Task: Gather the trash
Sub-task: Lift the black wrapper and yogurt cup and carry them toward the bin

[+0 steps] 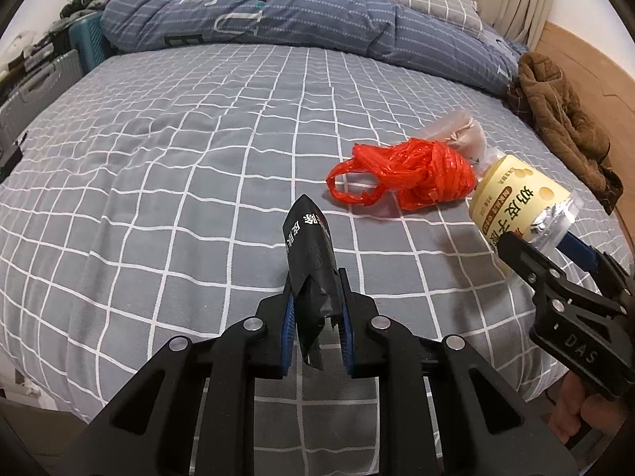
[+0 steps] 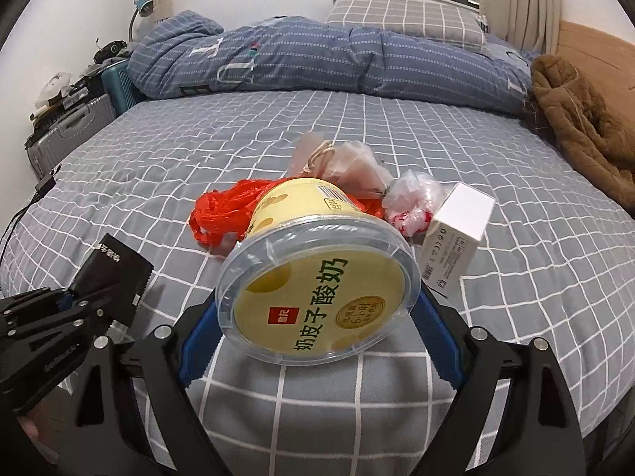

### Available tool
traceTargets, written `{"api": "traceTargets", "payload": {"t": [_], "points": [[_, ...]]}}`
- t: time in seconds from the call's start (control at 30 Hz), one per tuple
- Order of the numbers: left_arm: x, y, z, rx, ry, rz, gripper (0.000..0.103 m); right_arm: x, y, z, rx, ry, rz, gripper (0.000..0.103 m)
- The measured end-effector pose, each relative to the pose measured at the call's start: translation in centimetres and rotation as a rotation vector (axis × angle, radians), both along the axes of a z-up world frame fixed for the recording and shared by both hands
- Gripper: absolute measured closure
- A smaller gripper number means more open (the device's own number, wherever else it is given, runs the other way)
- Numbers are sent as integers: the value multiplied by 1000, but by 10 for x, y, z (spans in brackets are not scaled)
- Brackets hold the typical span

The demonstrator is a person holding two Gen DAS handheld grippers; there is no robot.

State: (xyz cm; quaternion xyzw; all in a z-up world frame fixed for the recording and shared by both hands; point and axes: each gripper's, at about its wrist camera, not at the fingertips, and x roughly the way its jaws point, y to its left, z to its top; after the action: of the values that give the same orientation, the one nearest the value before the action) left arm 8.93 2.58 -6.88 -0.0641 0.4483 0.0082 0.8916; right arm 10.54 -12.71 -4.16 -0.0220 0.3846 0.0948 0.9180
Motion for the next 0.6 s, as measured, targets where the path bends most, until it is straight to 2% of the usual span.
{"api": "traceTargets", "payload": {"t": [0.6], "points": [[-41,-5,13,-4,-26,-19,85,-53,-17,20,13,-31,-16,19]]}}
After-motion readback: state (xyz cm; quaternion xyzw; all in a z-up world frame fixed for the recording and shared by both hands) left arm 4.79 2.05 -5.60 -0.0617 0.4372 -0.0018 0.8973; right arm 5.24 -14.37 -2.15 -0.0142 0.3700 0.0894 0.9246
